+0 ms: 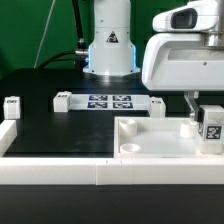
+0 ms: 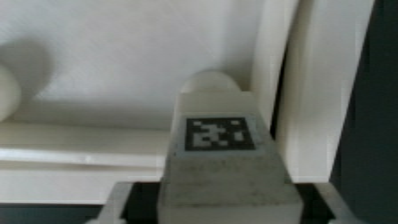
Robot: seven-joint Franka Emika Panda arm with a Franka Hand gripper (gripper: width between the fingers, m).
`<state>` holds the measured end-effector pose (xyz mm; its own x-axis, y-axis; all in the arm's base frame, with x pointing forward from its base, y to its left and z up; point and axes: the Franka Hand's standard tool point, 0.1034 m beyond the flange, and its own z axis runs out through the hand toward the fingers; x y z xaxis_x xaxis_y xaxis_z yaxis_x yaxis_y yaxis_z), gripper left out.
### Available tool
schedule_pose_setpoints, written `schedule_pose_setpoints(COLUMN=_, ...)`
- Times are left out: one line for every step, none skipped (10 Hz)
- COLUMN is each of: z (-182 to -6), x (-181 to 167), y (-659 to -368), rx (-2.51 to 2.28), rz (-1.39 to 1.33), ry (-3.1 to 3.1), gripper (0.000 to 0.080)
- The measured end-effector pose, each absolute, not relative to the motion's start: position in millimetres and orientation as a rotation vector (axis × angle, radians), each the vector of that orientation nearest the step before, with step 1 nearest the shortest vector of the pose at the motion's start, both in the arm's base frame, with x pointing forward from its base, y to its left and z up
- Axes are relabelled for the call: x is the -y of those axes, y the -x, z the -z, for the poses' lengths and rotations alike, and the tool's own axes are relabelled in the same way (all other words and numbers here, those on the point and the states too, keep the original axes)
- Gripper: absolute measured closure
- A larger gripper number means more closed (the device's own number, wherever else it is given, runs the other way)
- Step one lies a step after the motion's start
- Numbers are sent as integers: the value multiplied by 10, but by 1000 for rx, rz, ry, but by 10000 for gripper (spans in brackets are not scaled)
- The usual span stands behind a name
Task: Assemble one leg
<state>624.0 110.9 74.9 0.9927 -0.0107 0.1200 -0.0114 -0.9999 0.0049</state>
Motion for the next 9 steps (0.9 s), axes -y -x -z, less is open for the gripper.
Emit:
schedule_pose_setpoints(z=-748, x=-1111, y=-6239, rx=80, rz=-188, ry=-3134, gripper=509)
schedule_pose_setpoints(z=-742, x=-1115, y=-6234, rx=255, rz=-187, ry=-3134, gripper=509)
schedule_pose_setpoints(z=-740, x=-1117, y=-6232, rx=425, rz=-191, ry=-3123, gripper=509)
schedule_pose_setpoints(z=-742, x=-1146, y=-6231, rx=646, rz=-203, ry=-3098, gripper=509)
schedule_pose_setpoints(z=-742, x=-1191, y=-6211, rx=884, rz=-204, ry=-3053, gripper=509)
schedule_pose_setpoints(z=-744, x=-1197, y=-6198, rx=1127, rz=-201, ry=-2979, gripper=509)
schedule_pose_setpoints(z=-742, x=-1192, y=-6194, rx=1335, rz=-200, ry=-2905, gripper=509)
schedule_pose_setpoints(z=-745, x=-1187, y=-6194, rx=1483, rz=-218, ry=-2848, gripper=509)
schedule_pose_setpoints(z=-749, x=-1183, y=-6192, rx=1639, rz=-210, ry=-2772, gripper=509)
